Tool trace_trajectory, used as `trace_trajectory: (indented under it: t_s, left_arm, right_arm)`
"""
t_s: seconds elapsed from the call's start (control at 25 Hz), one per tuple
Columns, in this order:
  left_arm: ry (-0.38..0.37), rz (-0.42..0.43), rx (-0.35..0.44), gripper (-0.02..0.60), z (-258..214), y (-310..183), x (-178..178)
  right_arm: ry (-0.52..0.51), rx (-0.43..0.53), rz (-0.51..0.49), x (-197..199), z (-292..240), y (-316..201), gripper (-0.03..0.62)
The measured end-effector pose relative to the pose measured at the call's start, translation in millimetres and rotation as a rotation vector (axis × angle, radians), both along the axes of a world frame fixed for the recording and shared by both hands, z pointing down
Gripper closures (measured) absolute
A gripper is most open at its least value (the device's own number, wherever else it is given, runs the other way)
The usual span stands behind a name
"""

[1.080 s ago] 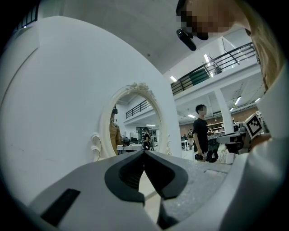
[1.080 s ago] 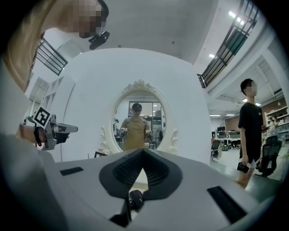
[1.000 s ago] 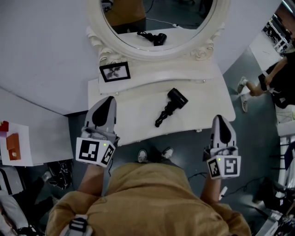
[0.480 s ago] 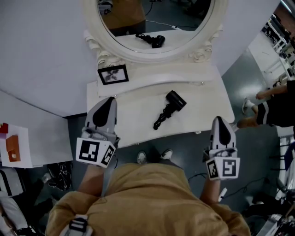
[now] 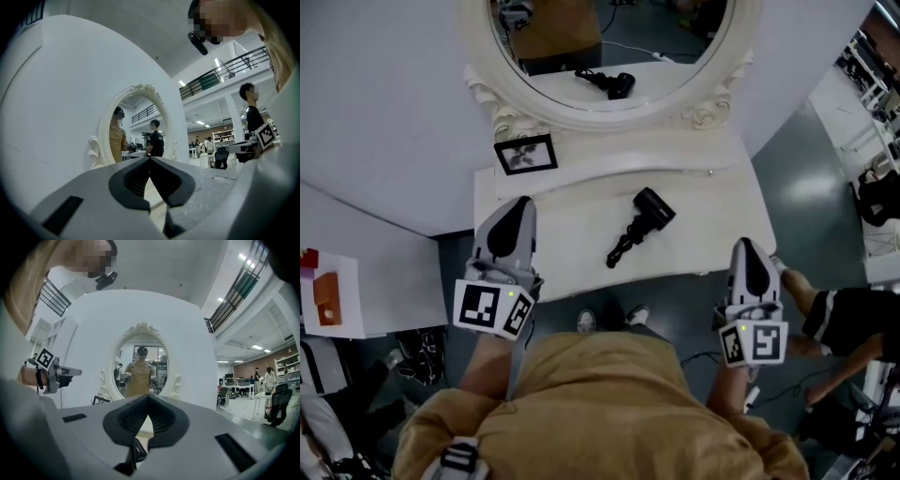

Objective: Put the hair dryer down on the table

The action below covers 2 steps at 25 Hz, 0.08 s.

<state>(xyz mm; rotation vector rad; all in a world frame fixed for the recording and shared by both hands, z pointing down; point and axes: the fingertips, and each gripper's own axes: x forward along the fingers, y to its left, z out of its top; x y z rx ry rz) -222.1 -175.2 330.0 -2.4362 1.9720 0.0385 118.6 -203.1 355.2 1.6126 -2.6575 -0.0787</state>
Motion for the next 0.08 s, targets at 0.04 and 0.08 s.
trace_trajectory:
  t_s: [0.04,0.08]
  left_arm:
    - [0.000,-0.002,0.000,0.578,0.5,-1.8,1.6]
    - [0.000,-0.004,-0.001,0.578,1.1,-3.6,3.2]
  right_arm:
    - [0.001,-0.001,0.000,1.8,0.5,-1.7,0.592]
    - [0.002,-0.002,0.001,3.6,1.0,-3.4,0.592]
